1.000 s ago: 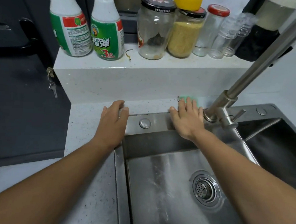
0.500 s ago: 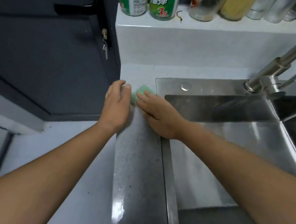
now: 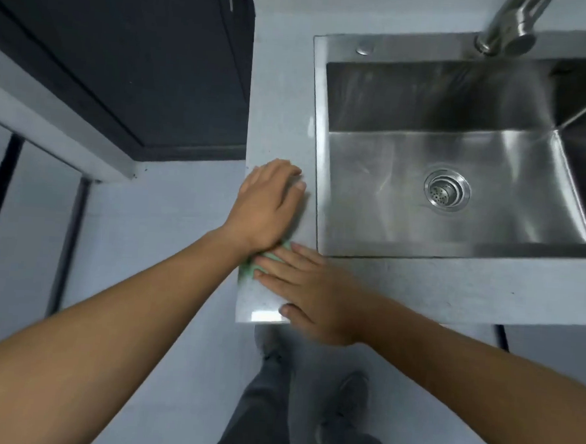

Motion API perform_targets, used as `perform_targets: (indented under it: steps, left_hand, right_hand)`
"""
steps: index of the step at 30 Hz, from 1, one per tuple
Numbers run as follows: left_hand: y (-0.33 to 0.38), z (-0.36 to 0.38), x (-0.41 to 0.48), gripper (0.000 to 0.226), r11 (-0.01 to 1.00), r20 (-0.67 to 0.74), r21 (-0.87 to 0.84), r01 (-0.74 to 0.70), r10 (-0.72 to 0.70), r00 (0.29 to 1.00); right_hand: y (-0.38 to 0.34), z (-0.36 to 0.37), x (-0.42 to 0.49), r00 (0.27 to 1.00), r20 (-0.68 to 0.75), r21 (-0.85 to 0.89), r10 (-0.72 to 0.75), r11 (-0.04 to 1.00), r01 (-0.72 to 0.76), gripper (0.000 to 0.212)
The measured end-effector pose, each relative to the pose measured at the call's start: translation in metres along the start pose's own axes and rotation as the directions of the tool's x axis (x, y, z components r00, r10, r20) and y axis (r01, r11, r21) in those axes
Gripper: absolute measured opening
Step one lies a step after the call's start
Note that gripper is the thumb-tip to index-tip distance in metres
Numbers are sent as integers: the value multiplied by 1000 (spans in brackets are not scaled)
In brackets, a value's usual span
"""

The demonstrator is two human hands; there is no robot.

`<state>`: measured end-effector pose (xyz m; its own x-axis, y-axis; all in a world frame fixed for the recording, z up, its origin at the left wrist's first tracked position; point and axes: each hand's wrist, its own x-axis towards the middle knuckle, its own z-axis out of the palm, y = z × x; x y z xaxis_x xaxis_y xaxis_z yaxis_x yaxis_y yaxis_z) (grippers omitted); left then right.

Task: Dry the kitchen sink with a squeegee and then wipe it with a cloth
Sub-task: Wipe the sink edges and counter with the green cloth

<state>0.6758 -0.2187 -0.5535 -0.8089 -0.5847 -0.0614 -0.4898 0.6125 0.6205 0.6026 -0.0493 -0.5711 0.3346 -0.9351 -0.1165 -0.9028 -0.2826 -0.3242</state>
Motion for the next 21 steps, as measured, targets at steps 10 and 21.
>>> perform_targets:
  steps: [10, 21]
  left_hand:
    - [37, 48, -67, 33, 957, -52, 291, 5, 10, 999]
    - [108, 107, -40, 37, 942, -6, 237, -236, 244, 970]
  right_hand:
    - [-8, 33, -131, 892, -180, 32, 415, 909, -416, 58]
    - [72, 17, -264, 499, -192, 158, 845, 528, -834, 59]
